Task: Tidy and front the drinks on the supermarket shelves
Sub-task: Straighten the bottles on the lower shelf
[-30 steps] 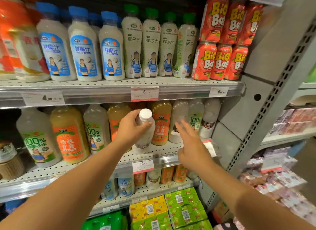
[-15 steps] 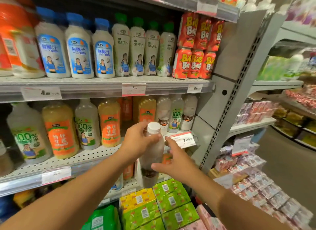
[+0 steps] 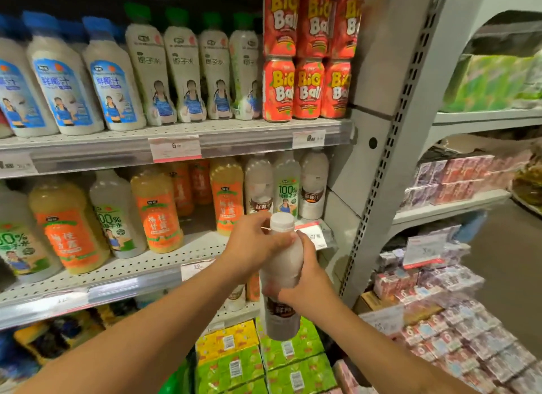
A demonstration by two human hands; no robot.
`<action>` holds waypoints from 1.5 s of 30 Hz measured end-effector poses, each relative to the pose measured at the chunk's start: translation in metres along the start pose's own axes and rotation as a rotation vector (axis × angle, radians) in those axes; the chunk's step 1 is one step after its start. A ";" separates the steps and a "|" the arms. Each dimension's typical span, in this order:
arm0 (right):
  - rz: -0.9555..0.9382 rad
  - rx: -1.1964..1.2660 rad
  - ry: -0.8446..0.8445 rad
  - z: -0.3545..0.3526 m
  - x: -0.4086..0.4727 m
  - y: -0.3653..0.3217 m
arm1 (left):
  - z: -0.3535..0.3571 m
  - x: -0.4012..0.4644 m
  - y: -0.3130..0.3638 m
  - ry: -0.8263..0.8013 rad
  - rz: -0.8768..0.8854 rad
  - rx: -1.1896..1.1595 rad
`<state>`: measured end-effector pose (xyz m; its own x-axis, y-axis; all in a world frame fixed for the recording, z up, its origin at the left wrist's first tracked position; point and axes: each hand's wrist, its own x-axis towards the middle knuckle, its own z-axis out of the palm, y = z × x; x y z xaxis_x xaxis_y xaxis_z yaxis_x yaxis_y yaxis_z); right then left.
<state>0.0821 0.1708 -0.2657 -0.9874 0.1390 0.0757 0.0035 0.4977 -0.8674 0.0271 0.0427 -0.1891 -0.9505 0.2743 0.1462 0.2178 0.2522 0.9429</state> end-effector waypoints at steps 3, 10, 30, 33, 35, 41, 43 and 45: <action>-0.007 0.057 0.075 -0.019 0.019 0.022 | 0.036 0.019 0.002 0.073 -0.037 -0.008; 0.049 0.114 0.031 -0.063 0.052 0.063 | 0.091 0.048 0.004 0.167 -0.056 0.079; 0.156 0.265 0.138 -0.086 0.084 0.052 | 0.050 0.159 0.024 0.016 -0.189 0.201; 0.134 0.262 0.162 -0.100 0.090 0.048 | 0.058 0.197 0.021 0.109 -0.216 0.351; 0.129 0.255 0.175 -0.109 0.093 0.047 | 0.061 0.221 0.017 0.092 -0.276 0.390; 0.096 0.220 0.201 -0.132 0.102 0.050 | 0.067 0.284 -0.004 -0.017 -0.499 0.371; 0.067 0.202 0.217 -0.137 0.103 0.051 | 0.065 0.294 -0.012 -0.018 -0.453 0.476; 0.062 0.180 0.222 -0.139 0.105 0.055 | 0.065 0.300 -0.016 0.057 -0.342 0.603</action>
<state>0.0006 0.3321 -0.2372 -0.9273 0.3583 0.1083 0.0150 0.3248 -0.9457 -0.2468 0.1815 -0.1797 -0.9942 0.0427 -0.0987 -0.0266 0.7917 0.6103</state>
